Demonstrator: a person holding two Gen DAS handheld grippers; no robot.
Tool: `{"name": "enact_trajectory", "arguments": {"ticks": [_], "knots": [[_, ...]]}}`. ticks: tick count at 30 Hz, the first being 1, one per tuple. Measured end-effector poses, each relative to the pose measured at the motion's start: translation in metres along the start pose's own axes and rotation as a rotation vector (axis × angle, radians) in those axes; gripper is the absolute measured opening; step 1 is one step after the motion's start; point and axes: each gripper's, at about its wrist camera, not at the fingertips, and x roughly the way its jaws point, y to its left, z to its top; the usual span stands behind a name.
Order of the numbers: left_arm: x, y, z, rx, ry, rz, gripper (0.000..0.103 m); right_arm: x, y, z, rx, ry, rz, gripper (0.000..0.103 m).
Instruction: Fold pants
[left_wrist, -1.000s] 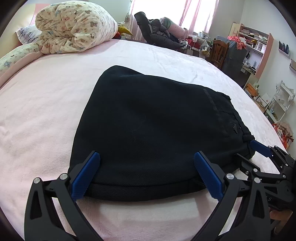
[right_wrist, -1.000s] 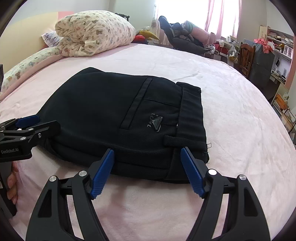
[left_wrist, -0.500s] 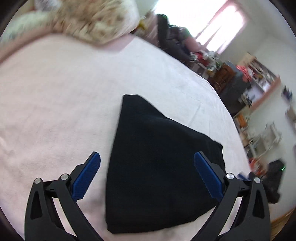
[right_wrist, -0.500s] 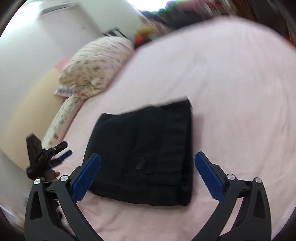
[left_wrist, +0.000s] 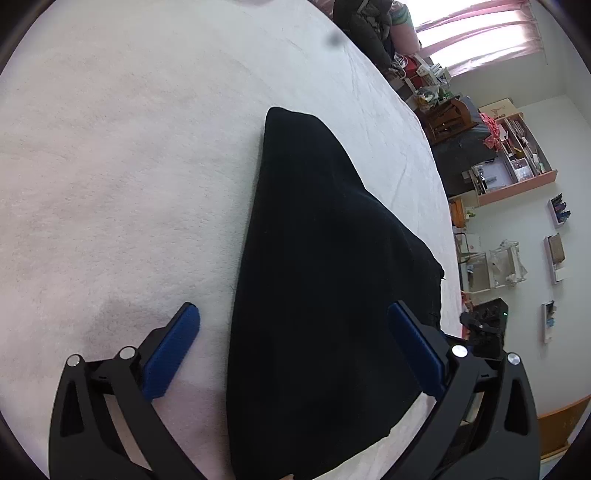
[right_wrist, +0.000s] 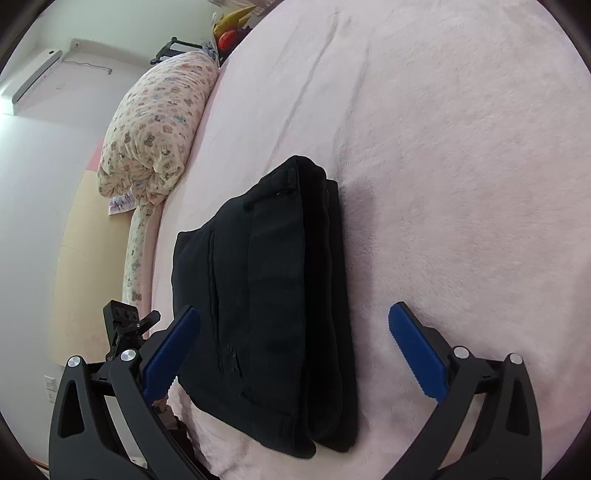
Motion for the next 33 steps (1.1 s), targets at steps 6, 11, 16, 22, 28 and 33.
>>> {"name": "enact_trajectory", "arguments": {"ticks": [6, 11, 16, 22, 28, 33], "knots": [[0.005, 0.004, -0.004, -0.022, 0.042, -0.144, 0.101, 0.008, 0.005, -0.002, -0.063, 0.022, -0.054, 0.102], [0.015, -0.009, -0.010, 0.029, 0.051, -0.113, 0.101, 0.009, 0.004, -0.003, -0.066, 0.042, -0.029, 0.102], [0.014, -0.008, -0.013, 0.016, 0.059, -0.211, 0.101, 0.029, 0.019, -0.008, -0.121, 0.136, -0.005, 0.102], [0.019, -0.004, -0.010, 0.005, 0.072, -0.252, 0.101, 0.027, 0.009, -0.007, -0.078, 0.116, 0.102, 0.102], [0.017, -0.007, -0.011, -0.017, 0.064, -0.373, 0.101, 0.031, 0.019, -0.015, -0.147, 0.130, 0.126, 0.097], [0.017, -0.004, -0.012, -0.045, 0.040, -0.377, 0.093, 0.025, -0.005, -0.012, -0.051, 0.092, 0.109, 0.054]]}}
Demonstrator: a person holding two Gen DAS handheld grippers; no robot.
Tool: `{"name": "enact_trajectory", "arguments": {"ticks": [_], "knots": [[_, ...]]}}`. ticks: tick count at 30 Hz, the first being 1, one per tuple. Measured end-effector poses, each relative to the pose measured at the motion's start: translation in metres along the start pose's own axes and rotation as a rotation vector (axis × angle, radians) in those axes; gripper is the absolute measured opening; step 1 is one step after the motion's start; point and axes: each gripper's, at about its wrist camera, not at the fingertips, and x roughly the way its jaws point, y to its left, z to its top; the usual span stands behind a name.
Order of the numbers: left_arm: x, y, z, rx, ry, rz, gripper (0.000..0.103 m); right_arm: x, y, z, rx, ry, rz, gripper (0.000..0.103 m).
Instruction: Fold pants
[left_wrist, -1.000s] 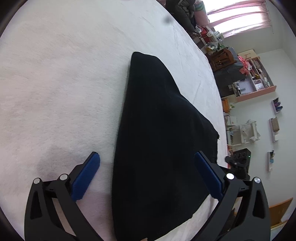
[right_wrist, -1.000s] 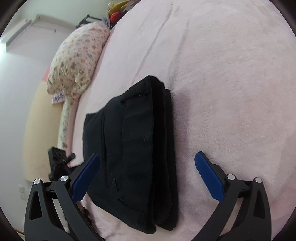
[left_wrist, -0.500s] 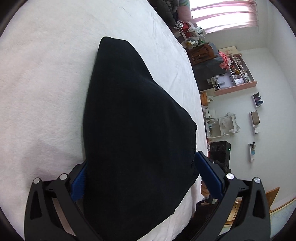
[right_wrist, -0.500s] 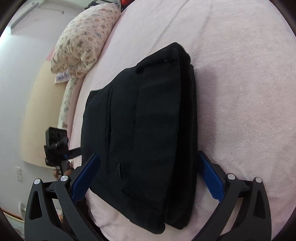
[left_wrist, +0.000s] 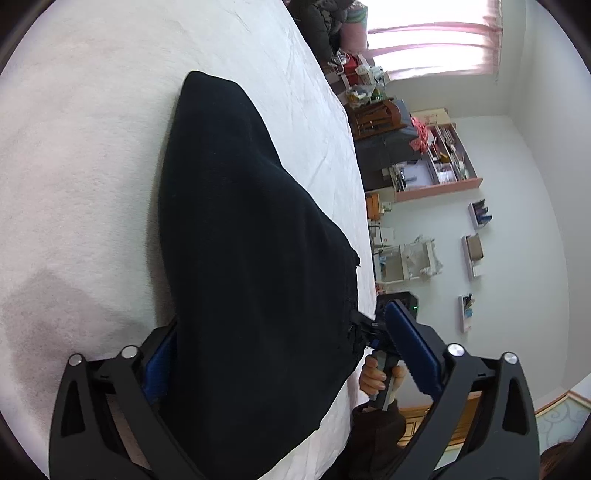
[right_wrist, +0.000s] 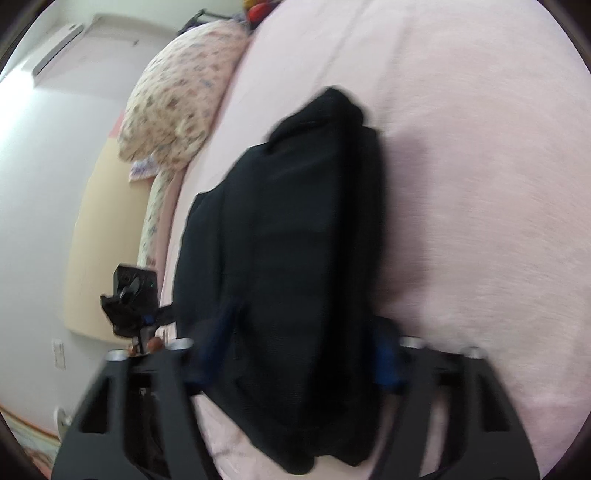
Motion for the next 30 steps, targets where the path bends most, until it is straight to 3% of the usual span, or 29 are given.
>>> {"name": "enact_trajectory", "arguments": {"ticks": [2, 4, 5, 7, 8, 16, 23, 30], "knots": [[-0.003, 0.003, -0.001, -0.021, -0.009, 0.015, 0.079, 0.000, -0.001, 0.000, 0.011, -0.006, 0.014, 0.051], [-0.003, 0.008, -0.002, -0.047, -0.011, 0.037, 0.056, 0.000, 0.002, -0.002, 0.003, -0.014, 0.004, 0.048], [-0.002, 0.010, -0.001, -0.055, -0.011, 0.049, 0.052, 0.001, 0.003, -0.002, 0.003, -0.015, 0.005, 0.047], [-0.002, 0.010, -0.002, -0.057, -0.014, 0.092, 0.027, 0.000, 0.003, -0.003, 0.003, -0.023, 0.013, 0.043], [-0.001, 0.009, -0.003, -0.051, -0.016, 0.115, 0.023, 0.000, 0.004, -0.004, 0.002, -0.028, 0.016, 0.042], [-0.005, -0.009, -0.008, 0.013, -0.096, 0.160, 0.010, -0.008, 0.017, -0.008, -0.032, -0.090, 0.006, 0.036], [-0.016, -0.028, -0.014, 0.055, -0.184, 0.136, 0.009, -0.020, 0.042, -0.007, -0.087, -0.181, 0.043, 0.032], [-0.021, -0.060, -0.008, 0.150, -0.210, 0.230, 0.008, -0.027, 0.061, -0.001, -0.124, -0.219, 0.075, 0.031]]}}
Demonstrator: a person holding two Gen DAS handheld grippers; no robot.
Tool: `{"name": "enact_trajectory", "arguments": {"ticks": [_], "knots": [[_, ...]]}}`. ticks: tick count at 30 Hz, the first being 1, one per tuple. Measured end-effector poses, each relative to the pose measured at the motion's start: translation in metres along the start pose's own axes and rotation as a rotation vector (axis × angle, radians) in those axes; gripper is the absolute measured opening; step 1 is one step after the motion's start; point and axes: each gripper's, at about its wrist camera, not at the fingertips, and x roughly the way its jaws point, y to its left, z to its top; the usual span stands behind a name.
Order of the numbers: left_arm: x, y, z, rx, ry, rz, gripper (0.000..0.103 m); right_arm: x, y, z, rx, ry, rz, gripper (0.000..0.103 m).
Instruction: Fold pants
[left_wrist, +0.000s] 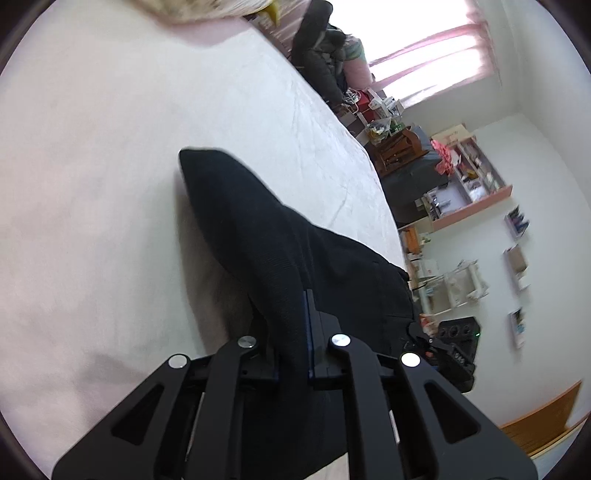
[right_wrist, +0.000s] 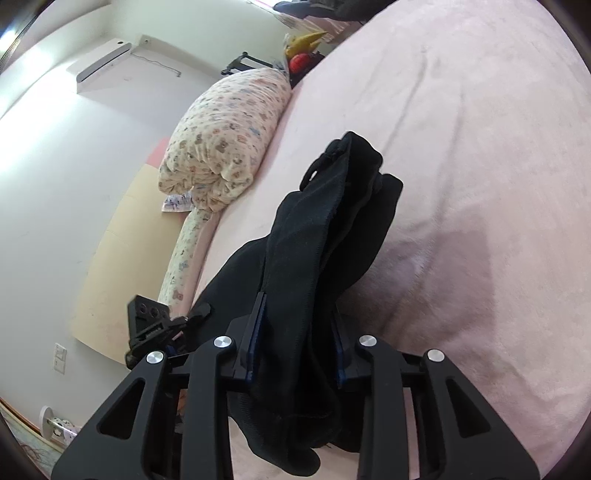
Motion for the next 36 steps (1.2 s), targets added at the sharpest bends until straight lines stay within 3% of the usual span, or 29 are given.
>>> {"name": "enact_trajectory", "arguments": {"ticks": [6, 14, 24, 28, 29, 32, 34, 36], "knots": [[-0.012, -0.039, 0.024, 0.114, -0.057, 0.075, 0.008, 0.002, 0.015, 0.022, -0.014, -0.061, 0.046, 0.031], [0.010, -0.046, 0.055, 0.118, -0.110, 0.147, 0.008, 0.026, 0.011, 0.058, -0.006, -0.137, 0.055, 0.031], [0.059, 0.005, 0.066, 0.052, -0.074, 0.204, 0.009, 0.057, -0.046, 0.065, 0.101, -0.133, 0.034, 0.030], [0.062, 0.036, 0.063, -0.033, -0.064, 0.146, 0.011, 0.063, -0.070, 0.058, 0.155, -0.106, -0.017, 0.033], [0.064, 0.042, 0.061, -0.049, -0.059, 0.152, 0.016, 0.064, -0.072, 0.056, 0.166, -0.098, -0.039, 0.038], [0.058, 0.059, 0.054, -0.145, -0.081, 0.195, 0.062, 0.065, -0.075, 0.054, 0.219, -0.075, -0.070, 0.047], [0.042, 0.071, 0.051, -0.202, -0.112, 0.186, 0.065, 0.057, -0.072, 0.052, 0.229, -0.074, -0.102, 0.059], [0.022, 0.072, 0.051, -0.196, -0.146, 0.251, 0.073, 0.034, -0.066, 0.049, 0.219, -0.129, -0.166, 0.063]]}}
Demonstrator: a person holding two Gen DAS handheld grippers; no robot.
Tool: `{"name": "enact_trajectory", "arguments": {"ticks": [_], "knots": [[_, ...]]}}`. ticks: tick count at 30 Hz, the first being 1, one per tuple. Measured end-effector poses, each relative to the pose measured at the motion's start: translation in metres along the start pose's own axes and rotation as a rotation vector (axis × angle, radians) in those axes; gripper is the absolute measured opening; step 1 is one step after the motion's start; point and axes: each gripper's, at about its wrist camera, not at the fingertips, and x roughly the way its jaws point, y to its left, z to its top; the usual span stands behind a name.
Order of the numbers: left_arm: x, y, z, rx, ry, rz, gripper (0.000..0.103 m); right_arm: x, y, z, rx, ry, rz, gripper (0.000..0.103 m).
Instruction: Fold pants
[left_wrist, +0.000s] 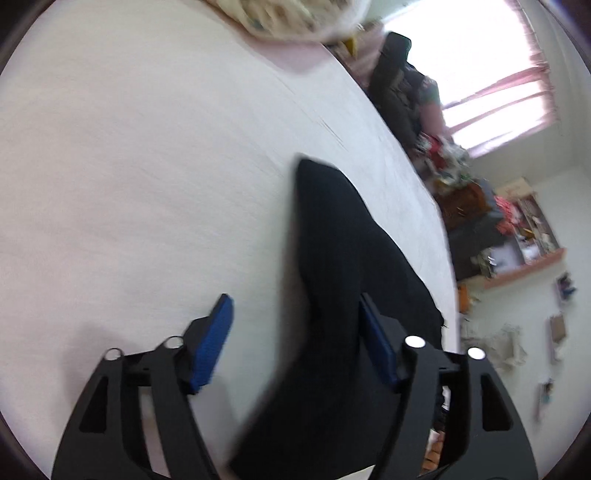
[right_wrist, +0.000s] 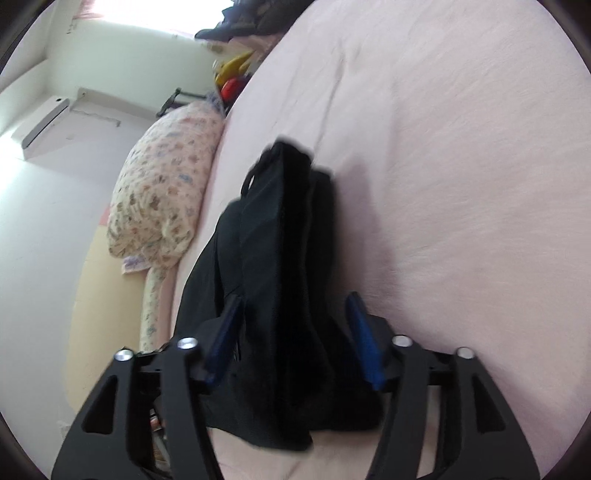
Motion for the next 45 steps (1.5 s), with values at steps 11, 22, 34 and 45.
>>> {"name": "enact_trajectory", "arguments": {"ticks": [11, 22, 34, 45], "knots": [[-0.050, -0.123, -0.043, 0.468, -0.268, 0.031, 0.101, -0.018, 0.120, -0.045, -0.554, -0.239, -0.124, 0.052], [0.054, -0.099, -0.058, 0.413, 0.059, 0.128, 0.101, 0.042, 0.094, -0.070, -0.638, -0.125, -0.418, 0.050], [-0.006, -0.122, -0.108, 0.639, -0.161, 0.216, 0.101, -0.017, 0.101, -0.083, -0.601, -0.291, -0.394, 0.075], [-0.160, -0.126, -0.228, 0.814, -0.575, 0.244, 0.101, -0.129, 0.127, -0.202, -0.794, -0.596, -0.435, 0.102]]}}
